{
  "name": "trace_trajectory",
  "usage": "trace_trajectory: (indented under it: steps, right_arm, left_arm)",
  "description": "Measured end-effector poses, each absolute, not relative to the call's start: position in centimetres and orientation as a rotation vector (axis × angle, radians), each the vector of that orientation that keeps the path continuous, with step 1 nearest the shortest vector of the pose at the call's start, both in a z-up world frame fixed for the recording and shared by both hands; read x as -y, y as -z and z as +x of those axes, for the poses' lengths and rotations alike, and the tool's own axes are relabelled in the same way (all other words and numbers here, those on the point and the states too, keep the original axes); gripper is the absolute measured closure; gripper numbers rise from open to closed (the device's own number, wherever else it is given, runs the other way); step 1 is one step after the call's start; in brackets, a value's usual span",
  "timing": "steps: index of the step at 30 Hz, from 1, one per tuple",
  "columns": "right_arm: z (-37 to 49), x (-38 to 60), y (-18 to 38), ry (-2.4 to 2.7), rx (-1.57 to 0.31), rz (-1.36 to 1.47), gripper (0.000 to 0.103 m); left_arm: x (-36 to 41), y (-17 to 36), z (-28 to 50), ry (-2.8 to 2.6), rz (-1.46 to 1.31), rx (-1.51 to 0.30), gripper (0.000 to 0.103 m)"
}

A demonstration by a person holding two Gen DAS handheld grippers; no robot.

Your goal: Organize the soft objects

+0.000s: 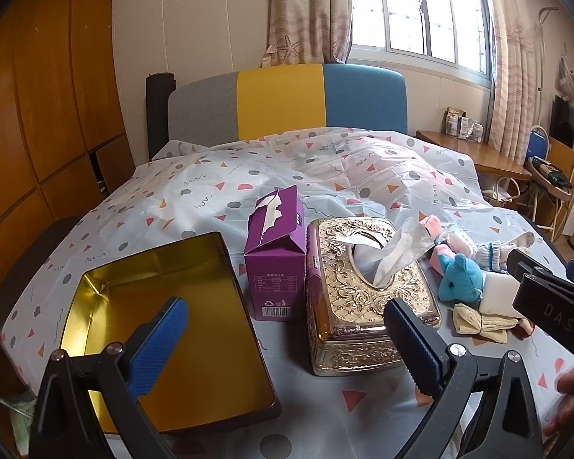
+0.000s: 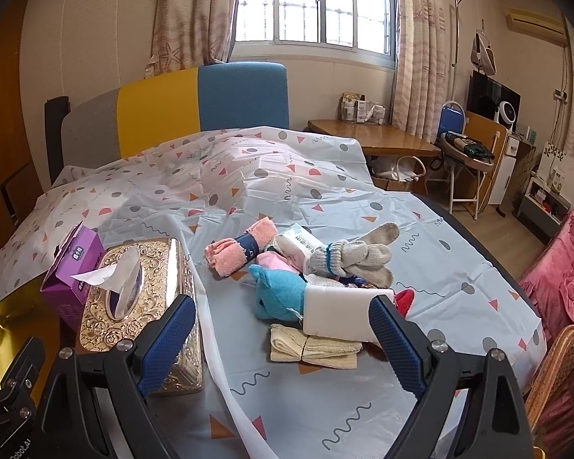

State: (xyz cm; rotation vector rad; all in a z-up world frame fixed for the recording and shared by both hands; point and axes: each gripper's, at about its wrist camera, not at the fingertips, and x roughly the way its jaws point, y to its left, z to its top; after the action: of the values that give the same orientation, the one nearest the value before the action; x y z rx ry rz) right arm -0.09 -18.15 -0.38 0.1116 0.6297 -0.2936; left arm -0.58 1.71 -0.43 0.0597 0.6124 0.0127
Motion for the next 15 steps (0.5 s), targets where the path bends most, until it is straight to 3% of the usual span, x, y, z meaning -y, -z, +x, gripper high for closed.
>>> trace_trajectory:
  steps: [15]
  right_arm:
    - [-0.01, 18.42, 0.29, 0.299, -0.627, 0.114, 0.009]
  left_arm:
    - [-1.52, 0.48, -0.60, -0.010, 0.064, -0.617, 0.000]
